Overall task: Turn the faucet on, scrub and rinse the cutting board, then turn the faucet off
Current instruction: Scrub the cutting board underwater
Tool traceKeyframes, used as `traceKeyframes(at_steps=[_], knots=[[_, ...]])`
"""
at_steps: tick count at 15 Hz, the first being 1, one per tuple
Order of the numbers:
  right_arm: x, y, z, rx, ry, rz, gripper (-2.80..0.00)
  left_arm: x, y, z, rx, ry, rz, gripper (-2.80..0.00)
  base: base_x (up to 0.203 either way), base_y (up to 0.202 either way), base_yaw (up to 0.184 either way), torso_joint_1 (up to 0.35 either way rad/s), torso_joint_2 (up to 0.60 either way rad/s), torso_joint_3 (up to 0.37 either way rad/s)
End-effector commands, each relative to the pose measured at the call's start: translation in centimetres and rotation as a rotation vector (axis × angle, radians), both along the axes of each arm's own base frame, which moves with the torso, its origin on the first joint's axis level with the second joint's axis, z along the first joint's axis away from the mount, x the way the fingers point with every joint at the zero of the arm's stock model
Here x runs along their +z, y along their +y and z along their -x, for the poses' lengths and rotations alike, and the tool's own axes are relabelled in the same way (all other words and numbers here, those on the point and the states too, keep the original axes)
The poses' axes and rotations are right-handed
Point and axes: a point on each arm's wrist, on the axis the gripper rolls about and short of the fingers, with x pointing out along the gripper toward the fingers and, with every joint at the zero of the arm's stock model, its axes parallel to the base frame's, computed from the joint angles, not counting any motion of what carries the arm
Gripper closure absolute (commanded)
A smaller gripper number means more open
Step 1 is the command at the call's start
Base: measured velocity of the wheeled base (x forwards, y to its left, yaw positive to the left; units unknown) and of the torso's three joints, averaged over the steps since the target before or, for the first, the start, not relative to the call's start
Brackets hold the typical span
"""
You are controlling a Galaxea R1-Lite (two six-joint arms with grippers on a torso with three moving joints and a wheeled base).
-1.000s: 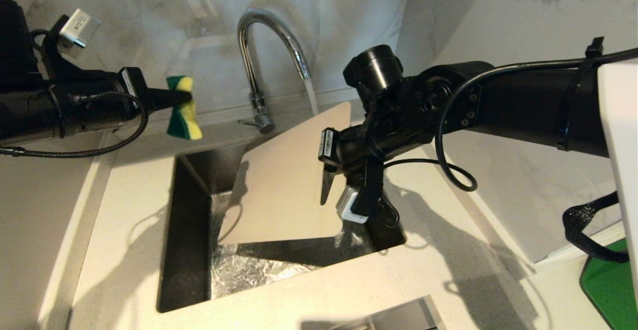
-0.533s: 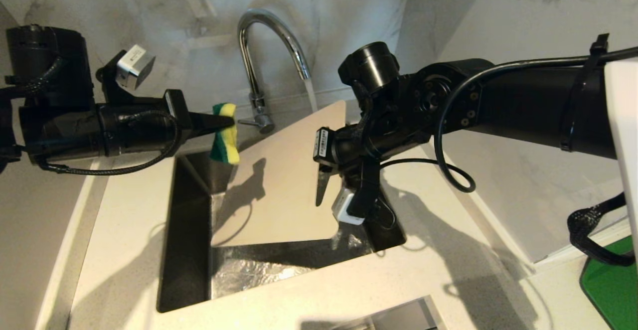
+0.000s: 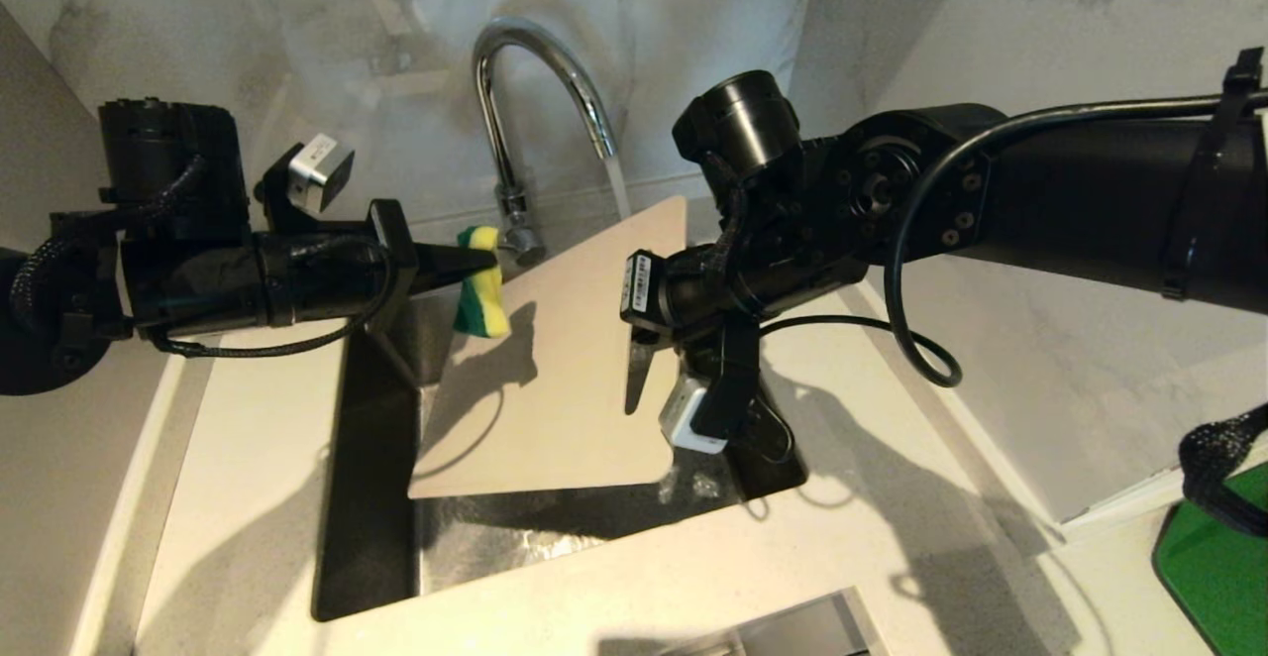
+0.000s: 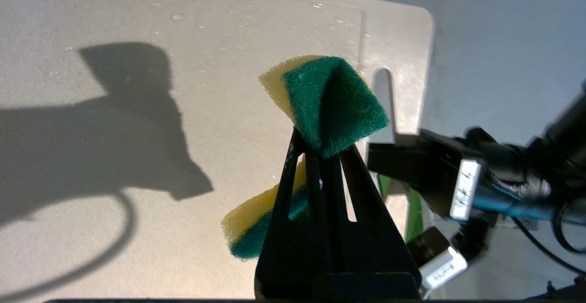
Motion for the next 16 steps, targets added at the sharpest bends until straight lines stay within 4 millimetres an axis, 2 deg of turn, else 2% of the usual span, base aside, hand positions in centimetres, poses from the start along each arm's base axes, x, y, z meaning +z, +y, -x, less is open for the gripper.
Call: traceKeyframes(at_steps=[1, 8, 11, 16], knots=[[0.6, -0.1, 0.8, 0.019, -0.017, 0.002, 0.0, -1.2, -0.3, -0.9, -0.003, 0.04, -0.004, 0.0, 0.0, 0.0, 0.0, 0.0, 0.0, 0.0], [1.8, -0.1, 2.1, 0.043, -0.036, -0.019, 0.0, -3.4, -0.8, -2.5, -0.009, 0.101, -0.023, 0.0, 0.0, 0.0, 0.0, 0.0, 0.0, 0.0], [1.5, -0.3, 2.4, 0.035, -0.013, -0.021, 0.0, -4.1, -1.0, -3.0, -0.008, 0.117, -0.029, 0.0, 0.0, 0.0, 0.0, 0.0, 0.0, 0.0], [1.6, -0.3, 2.7, 0.053, -0.004, -0.03, 0.0, -4.3, -0.8, -3.6, 0.001, 0.102, 0.0, 0.0, 0.0, 0.0, 0.0, 0.0, 0.0, 0.0]])
